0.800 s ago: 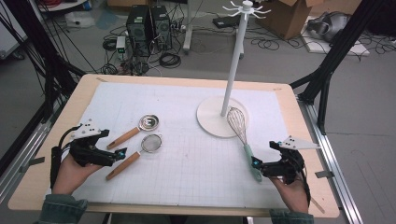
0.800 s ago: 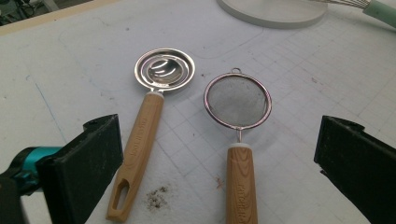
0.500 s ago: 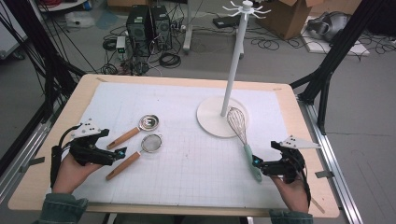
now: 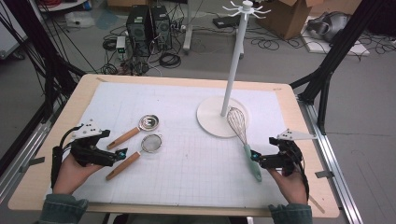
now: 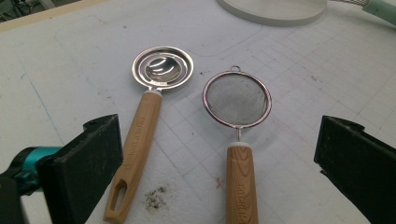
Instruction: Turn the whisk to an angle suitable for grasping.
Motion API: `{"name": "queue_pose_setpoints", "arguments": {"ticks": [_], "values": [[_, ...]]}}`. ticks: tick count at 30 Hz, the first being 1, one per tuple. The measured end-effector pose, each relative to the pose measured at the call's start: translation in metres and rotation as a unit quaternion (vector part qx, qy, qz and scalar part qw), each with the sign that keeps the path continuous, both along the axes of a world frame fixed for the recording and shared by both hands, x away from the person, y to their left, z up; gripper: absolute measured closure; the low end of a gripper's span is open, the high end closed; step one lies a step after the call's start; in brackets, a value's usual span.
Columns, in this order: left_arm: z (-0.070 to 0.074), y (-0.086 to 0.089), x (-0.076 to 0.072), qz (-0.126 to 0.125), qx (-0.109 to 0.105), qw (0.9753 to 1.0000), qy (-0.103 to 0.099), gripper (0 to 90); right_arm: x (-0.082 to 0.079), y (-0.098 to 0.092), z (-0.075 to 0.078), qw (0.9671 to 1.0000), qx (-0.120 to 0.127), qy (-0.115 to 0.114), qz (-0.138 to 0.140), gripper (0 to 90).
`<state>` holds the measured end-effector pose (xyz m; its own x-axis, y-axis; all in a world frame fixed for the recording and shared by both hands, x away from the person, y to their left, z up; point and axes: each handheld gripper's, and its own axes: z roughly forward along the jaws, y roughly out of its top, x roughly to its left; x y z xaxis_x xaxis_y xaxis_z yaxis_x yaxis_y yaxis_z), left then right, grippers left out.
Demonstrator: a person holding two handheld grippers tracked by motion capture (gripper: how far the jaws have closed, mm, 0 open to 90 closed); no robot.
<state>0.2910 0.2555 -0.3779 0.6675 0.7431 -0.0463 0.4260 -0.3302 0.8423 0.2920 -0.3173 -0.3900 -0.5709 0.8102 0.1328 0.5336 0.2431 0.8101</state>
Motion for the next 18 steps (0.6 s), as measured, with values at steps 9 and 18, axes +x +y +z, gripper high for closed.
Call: {"name": "queue_pose_setpoints", "arguments": {"ticks": [9, 18], "values": [[0.002, 0.004, 0.000, 0.005, -0.003, 1.0000, -0.002, 1.8, 0.016, 0.008, -0.006, 0.9994, -0.010, 0.030, 0.016, 18.2], [0.002, 0.004, 0.001, 0.005, -0.004, 1.0000, -0.002, 1.8, 0.026, 0.014, -0.017, 0.9949, -0.049, 0.088, -0.010, 35.1]]}}
